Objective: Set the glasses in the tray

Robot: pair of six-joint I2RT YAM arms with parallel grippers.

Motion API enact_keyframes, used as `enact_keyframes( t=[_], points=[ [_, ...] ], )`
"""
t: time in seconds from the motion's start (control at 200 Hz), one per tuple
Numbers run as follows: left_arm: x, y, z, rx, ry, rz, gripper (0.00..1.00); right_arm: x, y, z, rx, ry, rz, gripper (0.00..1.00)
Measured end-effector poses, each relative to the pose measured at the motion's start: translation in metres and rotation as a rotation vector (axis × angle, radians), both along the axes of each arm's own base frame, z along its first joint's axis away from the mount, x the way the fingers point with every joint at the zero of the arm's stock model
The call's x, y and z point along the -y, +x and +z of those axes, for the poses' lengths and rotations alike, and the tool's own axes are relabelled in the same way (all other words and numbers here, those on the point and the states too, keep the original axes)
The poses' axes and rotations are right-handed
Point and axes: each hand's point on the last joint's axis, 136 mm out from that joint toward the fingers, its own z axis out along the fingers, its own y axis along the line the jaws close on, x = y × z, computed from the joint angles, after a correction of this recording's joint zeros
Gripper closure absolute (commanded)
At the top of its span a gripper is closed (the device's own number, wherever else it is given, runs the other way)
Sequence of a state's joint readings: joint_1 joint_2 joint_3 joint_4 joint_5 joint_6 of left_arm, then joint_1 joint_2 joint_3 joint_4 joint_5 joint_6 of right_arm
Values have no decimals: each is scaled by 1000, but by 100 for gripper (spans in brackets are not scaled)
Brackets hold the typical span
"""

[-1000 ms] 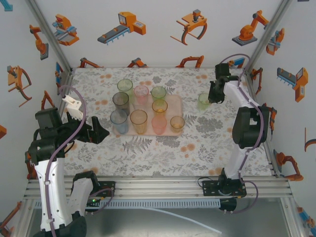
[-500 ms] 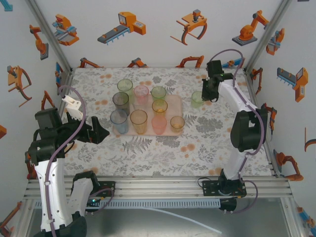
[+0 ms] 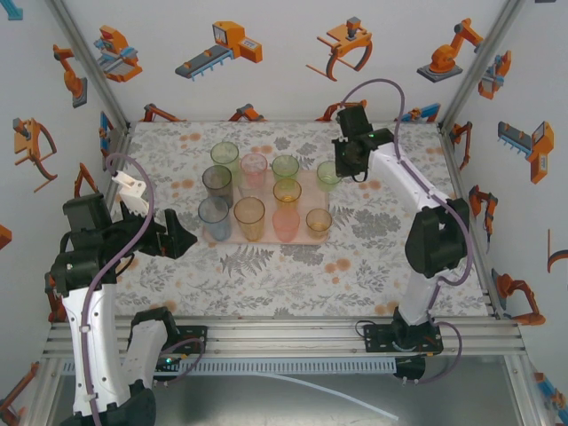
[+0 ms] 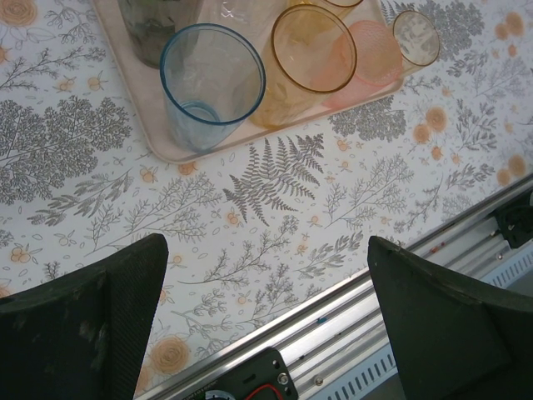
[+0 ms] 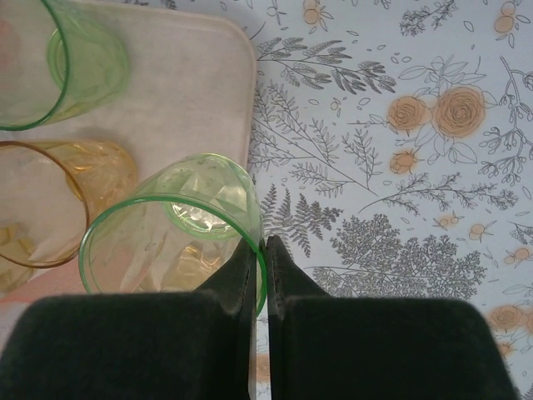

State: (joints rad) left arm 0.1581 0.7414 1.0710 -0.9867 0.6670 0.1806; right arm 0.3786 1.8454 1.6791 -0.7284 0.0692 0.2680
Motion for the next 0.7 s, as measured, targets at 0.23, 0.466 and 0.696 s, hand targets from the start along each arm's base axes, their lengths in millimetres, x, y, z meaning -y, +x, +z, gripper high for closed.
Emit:
enact_keyframes(
  t=[0.23,0.466,0.696],
  points=[
    [1,1,-1,-10,-6,-5,3,-16,-4,-7,-6,-21,31,95],
    [1,2,-2,-15,-8,-4,3,-21,-4,-27,-45,-44,40,94],
    [1,2,-2,-19,-12,-1,3,-28,-3,-37,-55,-48,52,94]
  ],
)
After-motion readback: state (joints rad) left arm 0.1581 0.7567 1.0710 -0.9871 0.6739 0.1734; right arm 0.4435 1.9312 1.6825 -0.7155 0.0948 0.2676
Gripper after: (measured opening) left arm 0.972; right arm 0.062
